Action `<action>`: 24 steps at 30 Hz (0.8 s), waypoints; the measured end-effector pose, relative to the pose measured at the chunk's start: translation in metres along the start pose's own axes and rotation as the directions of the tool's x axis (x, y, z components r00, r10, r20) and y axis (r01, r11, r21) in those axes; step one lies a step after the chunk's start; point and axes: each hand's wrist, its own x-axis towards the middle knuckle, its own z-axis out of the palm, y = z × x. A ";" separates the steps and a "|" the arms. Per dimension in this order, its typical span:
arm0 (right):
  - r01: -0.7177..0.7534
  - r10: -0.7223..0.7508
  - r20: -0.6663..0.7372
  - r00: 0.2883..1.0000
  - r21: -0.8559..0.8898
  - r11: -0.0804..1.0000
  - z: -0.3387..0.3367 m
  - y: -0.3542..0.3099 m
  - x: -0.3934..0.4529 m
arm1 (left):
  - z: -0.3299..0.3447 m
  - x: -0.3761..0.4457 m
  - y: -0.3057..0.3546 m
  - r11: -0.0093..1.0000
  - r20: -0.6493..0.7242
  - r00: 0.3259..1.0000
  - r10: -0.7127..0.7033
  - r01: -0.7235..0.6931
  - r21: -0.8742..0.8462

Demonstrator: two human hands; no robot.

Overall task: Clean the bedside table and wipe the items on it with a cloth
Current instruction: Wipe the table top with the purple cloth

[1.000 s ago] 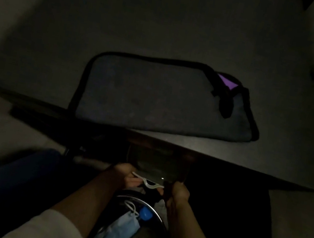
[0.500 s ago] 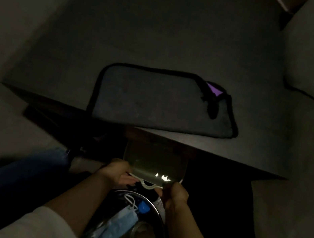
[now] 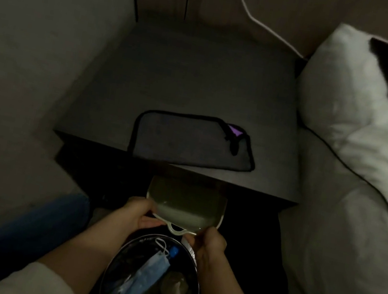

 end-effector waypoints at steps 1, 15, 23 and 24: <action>0.001 -0.001 -0.002 1.000 0.017 1.000 -0.002 0.001 -0.005 | -0.001 -0.008 0.000 1.000 -0.001 1.000 0.003 -0.003 0.006; -0.016 0.017 -0.065 0.998 0.025 1.000 -0.049 0.042 -0.078 | -0.030 -0.116 -0.043 1.000 -0.139 0.990 0.021 -0.020 0.009; -0.080 0.078 -0.079 0.994 -0.019 0.997 -0.083 0.077 -0.112 | -0.051 -0.154 -0.088 0.998 -0.213 0.976 -0.040 0.049 0.040; -0.100 0.099 -0.073 0.992 -0.016 0.995 -0.088 0.081 -0.115 | -0.053 -0.157 -0.094 0.998 -0.226 0.973 -0.053 0.060 0.026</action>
